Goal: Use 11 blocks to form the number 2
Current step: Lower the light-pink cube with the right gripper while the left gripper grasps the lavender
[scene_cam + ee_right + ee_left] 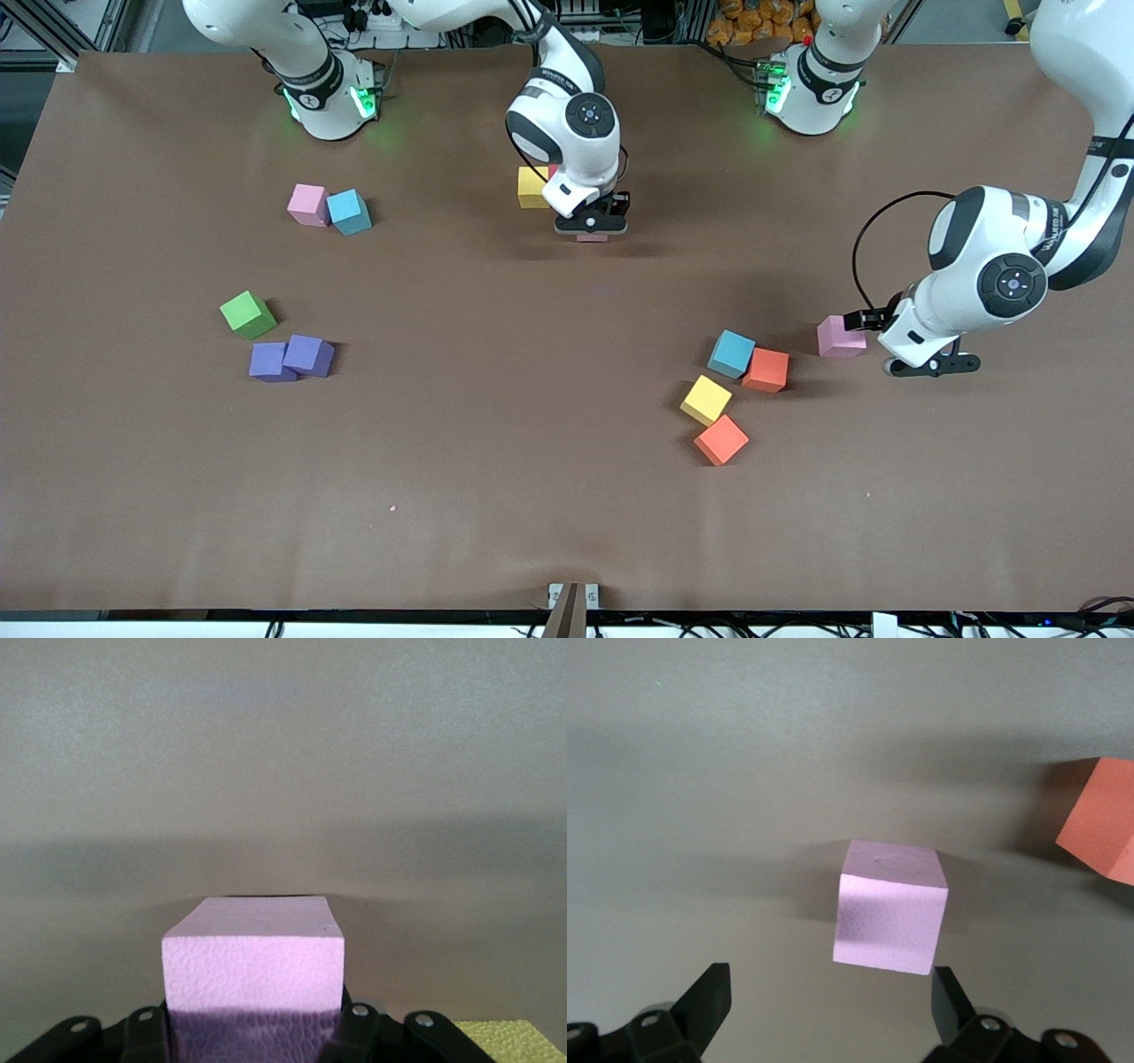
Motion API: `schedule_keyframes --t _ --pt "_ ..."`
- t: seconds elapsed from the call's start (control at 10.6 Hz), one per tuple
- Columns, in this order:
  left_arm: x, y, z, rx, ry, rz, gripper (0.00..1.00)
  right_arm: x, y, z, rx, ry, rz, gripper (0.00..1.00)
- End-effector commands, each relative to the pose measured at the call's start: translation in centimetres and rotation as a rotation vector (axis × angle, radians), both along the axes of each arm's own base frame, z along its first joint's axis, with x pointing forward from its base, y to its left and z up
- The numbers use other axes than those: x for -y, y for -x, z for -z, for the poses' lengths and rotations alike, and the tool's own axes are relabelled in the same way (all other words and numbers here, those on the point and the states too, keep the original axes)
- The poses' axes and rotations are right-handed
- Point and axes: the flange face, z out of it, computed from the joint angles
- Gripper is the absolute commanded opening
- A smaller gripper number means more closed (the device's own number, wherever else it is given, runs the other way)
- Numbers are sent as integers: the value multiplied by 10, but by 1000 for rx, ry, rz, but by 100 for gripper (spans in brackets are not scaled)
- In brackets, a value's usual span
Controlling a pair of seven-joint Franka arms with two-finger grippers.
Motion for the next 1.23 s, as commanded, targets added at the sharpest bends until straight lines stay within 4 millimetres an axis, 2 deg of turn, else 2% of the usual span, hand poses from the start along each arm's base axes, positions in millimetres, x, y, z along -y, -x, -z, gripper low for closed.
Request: schedule_keyframes --t 0.0,0.38,0.66,1.13 --pt "0 -4 15 2 59 -13 100 -4 3 2 -5 7 17 46" --pt "-2 -14 28 -8 95 -39 100 -5 8 3 -8 12 23 46" --pt "6 -19 37 -17 115 -32 100 -3 10 5 -12 15 22 46" --pt "7 -17 55 -32 135 -29 100 -5 14 7 -8 17 12 46"
